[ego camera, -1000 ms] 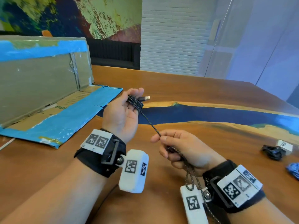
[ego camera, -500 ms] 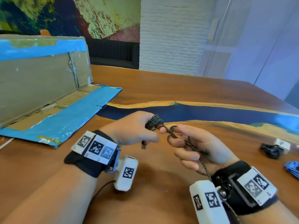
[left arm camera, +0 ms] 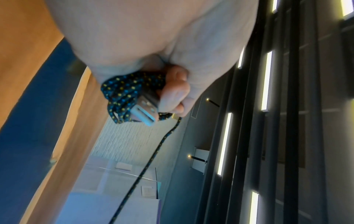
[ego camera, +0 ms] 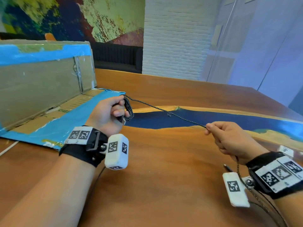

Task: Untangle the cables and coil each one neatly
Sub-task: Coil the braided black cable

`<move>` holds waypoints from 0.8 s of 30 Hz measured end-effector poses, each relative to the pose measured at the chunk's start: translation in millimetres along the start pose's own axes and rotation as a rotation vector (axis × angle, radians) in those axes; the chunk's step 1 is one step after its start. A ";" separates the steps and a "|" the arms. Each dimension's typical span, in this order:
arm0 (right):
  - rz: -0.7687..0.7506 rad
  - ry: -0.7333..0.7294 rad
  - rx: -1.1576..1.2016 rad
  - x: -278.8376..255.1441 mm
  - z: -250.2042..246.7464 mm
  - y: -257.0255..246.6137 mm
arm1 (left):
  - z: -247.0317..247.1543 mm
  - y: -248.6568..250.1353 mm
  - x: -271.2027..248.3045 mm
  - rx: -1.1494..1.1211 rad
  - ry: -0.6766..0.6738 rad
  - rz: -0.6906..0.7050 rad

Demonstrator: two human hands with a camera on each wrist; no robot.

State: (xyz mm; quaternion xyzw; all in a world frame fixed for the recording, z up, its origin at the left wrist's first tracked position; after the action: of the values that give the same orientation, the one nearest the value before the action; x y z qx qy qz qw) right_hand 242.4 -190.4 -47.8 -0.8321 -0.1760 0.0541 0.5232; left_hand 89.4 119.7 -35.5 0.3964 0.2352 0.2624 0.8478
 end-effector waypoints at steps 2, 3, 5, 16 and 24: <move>-0.027 0.015 -0.117 1.6 -2.5 4.0 | -4.3 1.0 3.1 -0.050 0.044 0.002; -0.046 0.017 -0.189 2.1 -3.2 5.9 | -5.2 -0.2 3.5 -0.068 0.059 0.002; -0.062 -0.009 -0.308 2.4 -1.2 10.8 | -2.7 -3.5 2.2 -0.088 0.053 0.002; -0.198 -0.185 -0.019 -16.3 22.7 -20.4 | -8.2 -0.4 3.0 -0.214 0.094 -0.023; -0.191 -0.152 -0.035 -12.4 25.1 -18.2 | -42.2 24.9 16.2 -0.344 0.236 0.025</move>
State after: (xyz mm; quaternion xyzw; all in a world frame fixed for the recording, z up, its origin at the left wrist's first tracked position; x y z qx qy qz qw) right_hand 219.7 -166.2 -44.0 -0.8139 -0.2946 0.0637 0.4966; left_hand 69.5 166.7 -43.1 0.2150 0.2796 0.3536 0.8663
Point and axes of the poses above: each hand's wrist, its own x-axis towards the middle knuckle, its own z-axis out of the palm, y = z × x, the point moved 10 cm from there along x, towards the middle knuckle, and after that the axes turned 13 degrees about y, right-handed, at the moved point
